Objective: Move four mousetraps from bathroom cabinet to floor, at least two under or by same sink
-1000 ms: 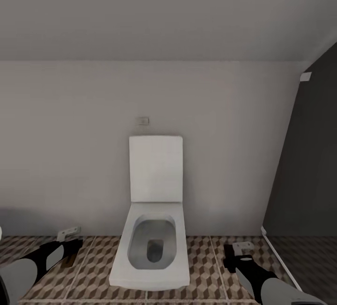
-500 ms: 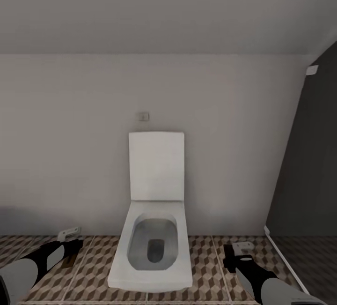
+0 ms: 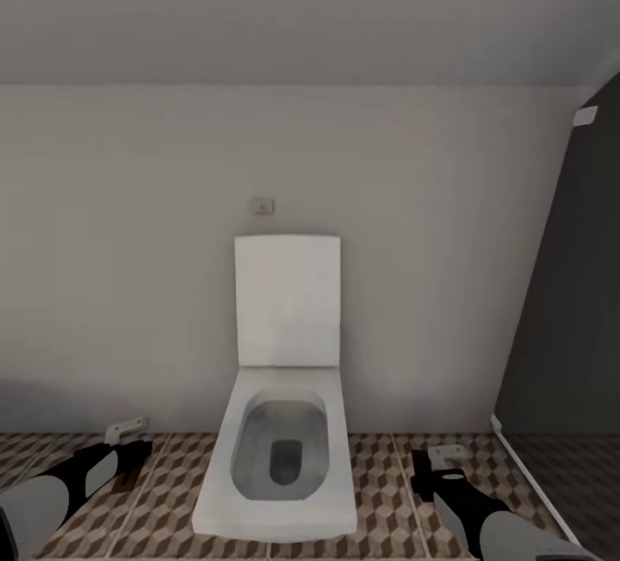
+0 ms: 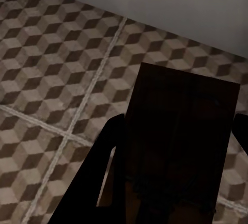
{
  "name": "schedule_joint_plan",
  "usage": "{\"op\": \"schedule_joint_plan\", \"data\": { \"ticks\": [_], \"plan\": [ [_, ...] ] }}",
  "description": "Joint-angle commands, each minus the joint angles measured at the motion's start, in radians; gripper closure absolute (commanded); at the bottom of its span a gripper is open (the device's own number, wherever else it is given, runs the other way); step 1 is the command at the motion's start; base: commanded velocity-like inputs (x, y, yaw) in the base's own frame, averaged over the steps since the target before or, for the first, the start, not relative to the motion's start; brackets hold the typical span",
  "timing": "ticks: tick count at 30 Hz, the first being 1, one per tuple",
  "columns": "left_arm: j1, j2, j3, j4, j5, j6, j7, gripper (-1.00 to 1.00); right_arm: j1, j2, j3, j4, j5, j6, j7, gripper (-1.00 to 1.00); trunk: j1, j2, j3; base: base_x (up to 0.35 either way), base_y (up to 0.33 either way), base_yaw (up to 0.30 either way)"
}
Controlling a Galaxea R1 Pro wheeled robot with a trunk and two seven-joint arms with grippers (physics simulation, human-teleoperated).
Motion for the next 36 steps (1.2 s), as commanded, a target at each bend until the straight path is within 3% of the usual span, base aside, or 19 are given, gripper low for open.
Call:
{"op": "schedule_joint_plan", "data": {
  "ticks": [1,19,25,36],
  "plan": [
    [0.0,0.001,-0.007,-0.004,0.007,0.004,0.008,1.0,0.0,0.0,0.001,-0.002,0.005,0.007,-0.001,1.0,0.004,-0.008,-0.004,0.045,0.0,0.0],
    [0.0,0.003,-0.007,-0.004,0.007,0.004,0.009,1.0,0.0,0.0,0.001,-0.002,0.003,0.007,-0.001,1.0,0.073,-0.134,-0.061,0.004,0.0,0.0],
    [0.0,0.002,-0.007,-0.004,0.007,0.005,0.009,1.0,0.0,0.0,0.001,-0.002,0.004,0.007,-0.001,1.0,0.096,-0.176,-0.079,0.173,0.055,0.0],
    [0.0,0.002,-0.007,-0.004,0.007,0.004,0.009,1.0,0.0,0.0,0.001,-0.002,0.004,0.007,-0.001,1.0,0.101,-0.178,-0.122,0.024,0.007,0.0]
  ]
}}
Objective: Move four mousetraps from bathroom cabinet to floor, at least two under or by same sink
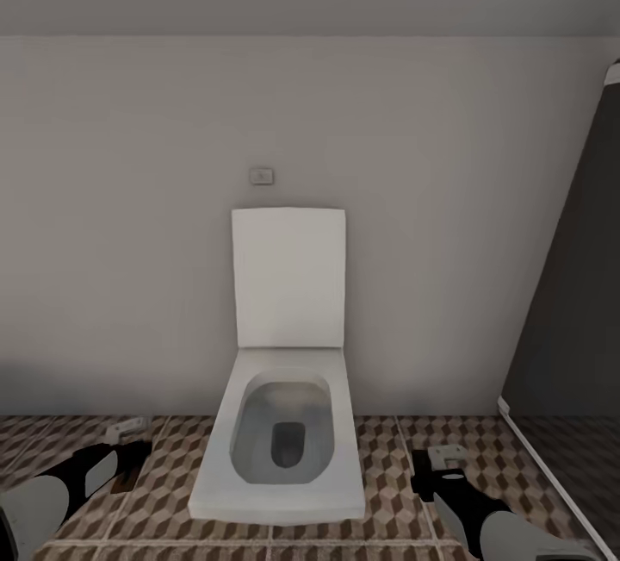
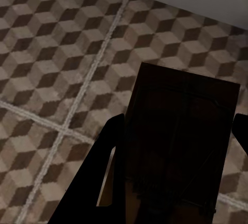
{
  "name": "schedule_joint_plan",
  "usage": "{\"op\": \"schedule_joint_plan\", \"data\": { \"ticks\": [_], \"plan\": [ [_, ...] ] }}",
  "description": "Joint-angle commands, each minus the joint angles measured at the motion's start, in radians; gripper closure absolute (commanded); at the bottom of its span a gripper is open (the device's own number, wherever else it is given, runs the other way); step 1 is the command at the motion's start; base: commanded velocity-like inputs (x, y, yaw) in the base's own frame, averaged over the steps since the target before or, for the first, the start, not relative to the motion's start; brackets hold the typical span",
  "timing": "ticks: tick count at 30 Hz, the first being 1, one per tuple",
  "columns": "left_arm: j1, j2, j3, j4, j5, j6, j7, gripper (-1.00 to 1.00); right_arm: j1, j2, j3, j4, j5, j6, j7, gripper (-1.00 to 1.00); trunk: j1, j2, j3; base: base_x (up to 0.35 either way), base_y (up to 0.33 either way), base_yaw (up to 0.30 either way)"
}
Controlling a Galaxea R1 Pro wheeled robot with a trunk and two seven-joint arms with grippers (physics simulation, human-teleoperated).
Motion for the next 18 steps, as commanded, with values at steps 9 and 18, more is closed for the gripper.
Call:
{"op": "schedule_joint_plan", "data": {
  "ticks": [9,18],
  "plan": [
    [0.0,0.005,-0.007,-0.004,0.007,0.001,0.008,1.0,0.0,0.0,0.001,-0.002,0.004,0.006,-0.001,1.0,0.004,-0.003,-0.036,0.0,0.0,0.0],
    [0.0,0.002,-0.007,-0.004,0.007,-0.002,0.007,1.0,0.0,0.0,0.001,-0.003,0.004,-0.008,-0.001,1.0,0.008,-0.005,-0.071,0.0,0.0,0.0]
  ]
}}
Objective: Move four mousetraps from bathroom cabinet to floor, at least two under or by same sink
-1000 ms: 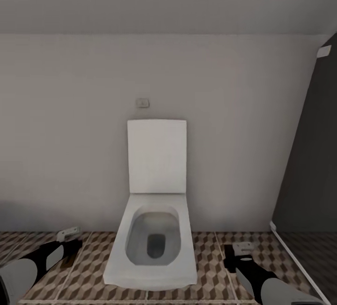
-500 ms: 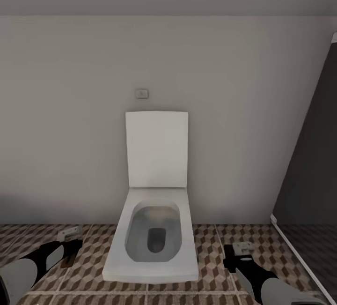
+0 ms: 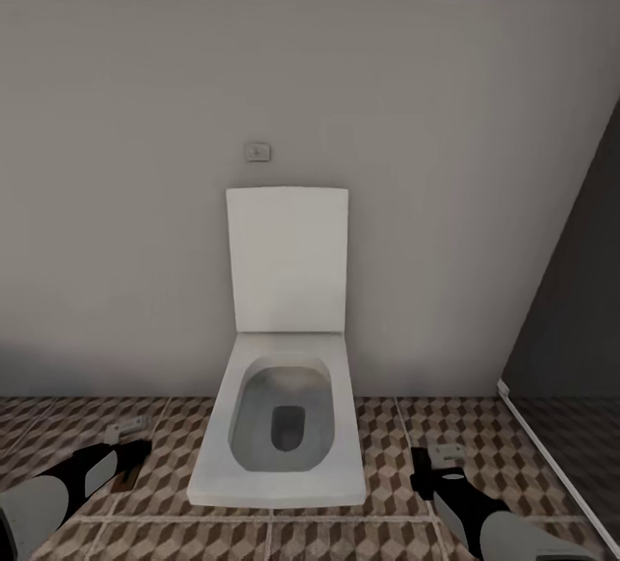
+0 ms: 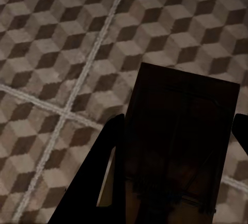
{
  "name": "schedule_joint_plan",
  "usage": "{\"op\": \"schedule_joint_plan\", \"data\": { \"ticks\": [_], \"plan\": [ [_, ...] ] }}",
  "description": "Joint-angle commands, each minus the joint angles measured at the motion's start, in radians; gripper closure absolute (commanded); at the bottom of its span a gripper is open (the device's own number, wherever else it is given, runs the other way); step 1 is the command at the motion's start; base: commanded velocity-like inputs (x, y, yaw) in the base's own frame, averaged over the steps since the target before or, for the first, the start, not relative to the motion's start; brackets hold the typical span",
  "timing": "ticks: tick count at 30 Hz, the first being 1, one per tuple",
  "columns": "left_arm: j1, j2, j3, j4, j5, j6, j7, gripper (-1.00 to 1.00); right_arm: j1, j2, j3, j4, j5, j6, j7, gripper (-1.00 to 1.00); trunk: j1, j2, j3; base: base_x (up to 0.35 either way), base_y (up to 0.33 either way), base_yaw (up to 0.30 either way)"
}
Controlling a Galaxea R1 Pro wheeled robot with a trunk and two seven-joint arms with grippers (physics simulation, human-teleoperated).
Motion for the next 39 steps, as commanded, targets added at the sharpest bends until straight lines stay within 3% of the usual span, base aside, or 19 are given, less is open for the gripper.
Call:
{"op": "schedule_joint_plan", "data": {
  "ticks": [1,21,34,39],
  "plan": [
    [0.0,0.0,-0.008,-0.004,0.006,0.004,0.008,1.0,0.0,0.0,0.001,-0.002,0.004,-0.002,-0.002,1.0,0.0,-0.001,-0.005,0.0,0.0,0.0],
    [-0.002,-0.001,-0.007,-0.012,0.01,-0.009,0.012,1.0,-0.006,0.001,-0.002,-0.055,0.004,-0.021,-0.002,1.0,0.009,-0.005,-0.082,0.0,0.0,0.0],
    [-0.002,-0.002,-0.009,-0.009,0.008,-0.141,0.012,1.0,-0.006,0.0,0.001,-0.052,0.006,-0.09,-0.002,1.0,0.015,-0.008,-0.133,0.0,0.0,0.0],
    [-0.002,-0.002,-0.007,-0.007,0.008,-0.242,0.014,1.0,-0.006,0.0,0.001,-0.052,0.007,-0.091,-0.002,1.0,0.017,-0.01,-0.152,0.0,0.0,0.0]
  ]
}}
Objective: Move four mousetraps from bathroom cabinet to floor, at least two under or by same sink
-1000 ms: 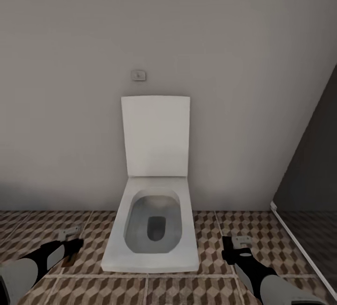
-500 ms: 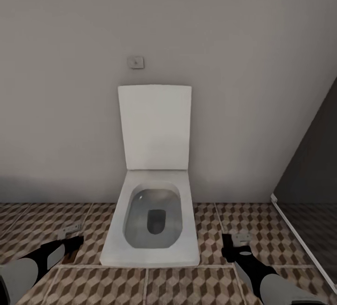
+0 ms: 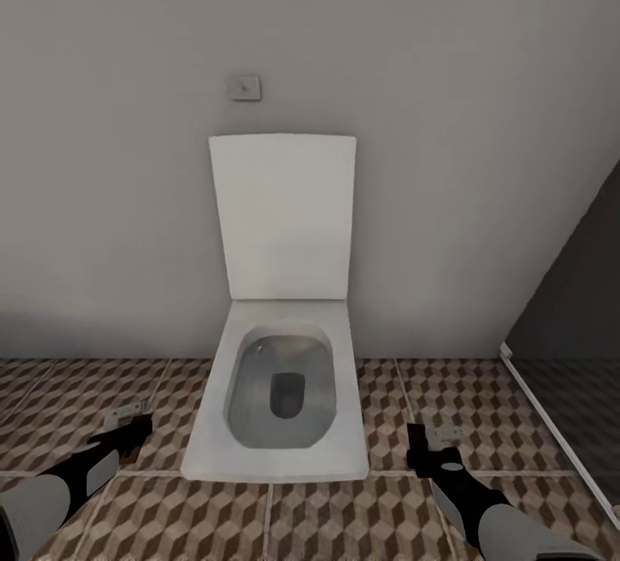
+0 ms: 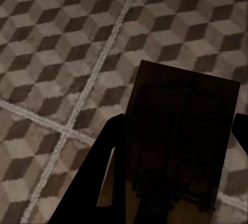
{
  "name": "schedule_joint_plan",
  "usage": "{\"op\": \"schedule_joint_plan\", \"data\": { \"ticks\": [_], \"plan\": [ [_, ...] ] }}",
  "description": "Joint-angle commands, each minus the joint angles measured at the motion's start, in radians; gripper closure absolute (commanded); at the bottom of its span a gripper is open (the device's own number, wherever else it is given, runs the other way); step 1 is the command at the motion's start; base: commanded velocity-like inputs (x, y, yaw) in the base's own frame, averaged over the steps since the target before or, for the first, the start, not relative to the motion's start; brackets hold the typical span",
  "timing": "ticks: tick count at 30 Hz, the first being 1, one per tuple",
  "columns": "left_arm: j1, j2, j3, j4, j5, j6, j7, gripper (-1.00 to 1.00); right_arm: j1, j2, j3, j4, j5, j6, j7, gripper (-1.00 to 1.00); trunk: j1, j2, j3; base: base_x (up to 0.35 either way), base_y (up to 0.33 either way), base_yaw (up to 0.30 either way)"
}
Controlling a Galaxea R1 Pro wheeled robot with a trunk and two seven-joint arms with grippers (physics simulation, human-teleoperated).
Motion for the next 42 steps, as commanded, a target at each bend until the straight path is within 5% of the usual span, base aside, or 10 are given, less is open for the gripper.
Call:
{"op": "schedule_joint_plan", "data": {
  "ticks": [1,9,24,42],
  "plan": [
    [0.0,0.001,-0.008,-0.003,0.004,-0.012,0.01,1.0,0.0,0.0,0.001,0.0,0.005,-0.001,-0.002,1.0,0.0,-0.001,-0.005,0.0,0.0,0.0],
    [0.0,0.001,-0.008,-0.001,0.003,-0.031,0.009,1.0,0.0,0.0,0.001,0.0,0.006,-0.001,-0.002,1.0,0.004,-0.002,-0.036,0.0,0.0,0.0],
    [0.0,0.002,-0.008,-0.001,0.004,-0.027,0.009,1.0,0.0,0.0,0.001,0.0,0.006,-0.004,-0.001,1.0,0.004,-0.002,-0.036,0.0,0.0,0.0],
    [0.0,0.002,-0.008,-0.001,0.003,-0.028,0.009,1.0,0.0,0.0,0.003,0.0,0.007,-0.005,-0.002,1.0,0.012,-0.007,-0.105,0.0,0.0,0.0]
  ]
}}
